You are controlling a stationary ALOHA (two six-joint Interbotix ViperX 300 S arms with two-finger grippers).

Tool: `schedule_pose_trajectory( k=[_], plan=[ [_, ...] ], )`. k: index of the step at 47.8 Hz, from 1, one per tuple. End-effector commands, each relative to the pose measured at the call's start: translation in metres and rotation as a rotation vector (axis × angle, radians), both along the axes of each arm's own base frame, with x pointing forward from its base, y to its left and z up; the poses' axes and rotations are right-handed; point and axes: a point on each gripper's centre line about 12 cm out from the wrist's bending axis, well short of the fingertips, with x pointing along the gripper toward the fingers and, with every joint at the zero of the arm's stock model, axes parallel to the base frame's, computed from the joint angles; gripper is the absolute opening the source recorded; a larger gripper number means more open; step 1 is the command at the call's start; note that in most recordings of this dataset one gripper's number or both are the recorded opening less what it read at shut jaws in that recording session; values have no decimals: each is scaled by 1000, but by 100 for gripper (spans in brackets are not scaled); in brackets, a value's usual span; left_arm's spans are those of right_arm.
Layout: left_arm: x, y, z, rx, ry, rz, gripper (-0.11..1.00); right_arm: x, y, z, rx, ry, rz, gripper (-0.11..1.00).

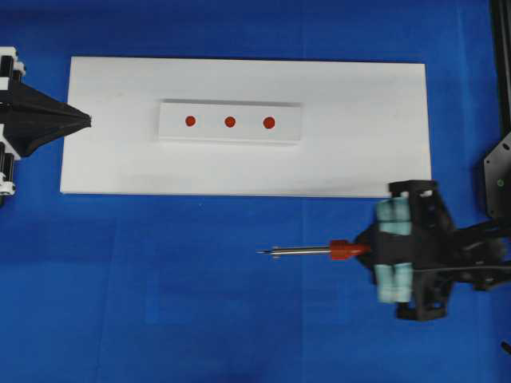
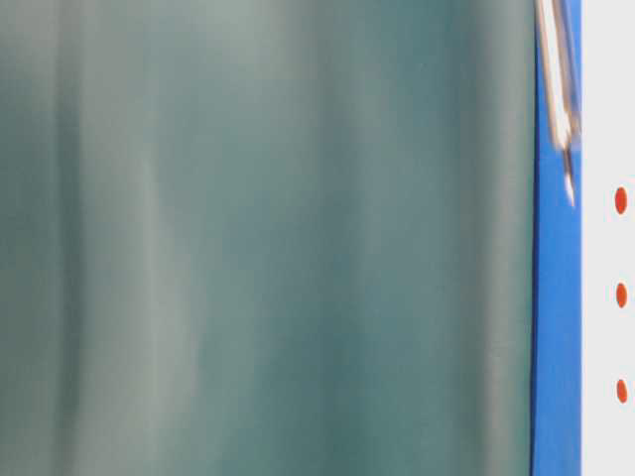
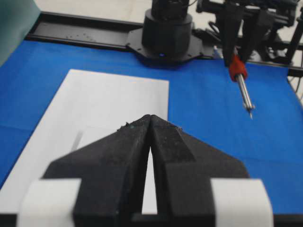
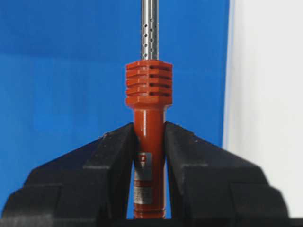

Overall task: Touch the tip of the soldering iron to the mark.
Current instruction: 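Lift the iron and carry it back to the table front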

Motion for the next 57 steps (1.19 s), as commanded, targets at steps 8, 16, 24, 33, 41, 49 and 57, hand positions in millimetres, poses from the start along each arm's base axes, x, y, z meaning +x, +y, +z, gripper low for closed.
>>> schedule_pose_trajectory(
  k=[8, 16, 24, 33, 41, 49, 57],
  plan=[
    [1, 0, 4, 1, -14, 1, 0, 55, 3, 7, 14, -35, -55, 6],
    [1, 0, 4, 1, -15, 1, 0, 89, 4, 3, 9, -37, -81, 6],
    [1, 0, 4, 0, -11, 1, 0, 113, 9, 3, 16, -66, -78, 6],
    [1, 0, 3, 0, -8, 1, 0, 126, 9, -1, 19, -75, -83, 6],
    [1, 0, 3, -3, -8, -2, 0, 130, 4, -12, 27, -69, -92, 6],
    [1, -2, 2, -3, -5, -8, 0, 137, 5, -41, 56, -76, -58, 6],
    [1, -2, 1, -3, -3, -8, 0, 142, 6, -78, 99, -81, -16, 6]
  ],
)
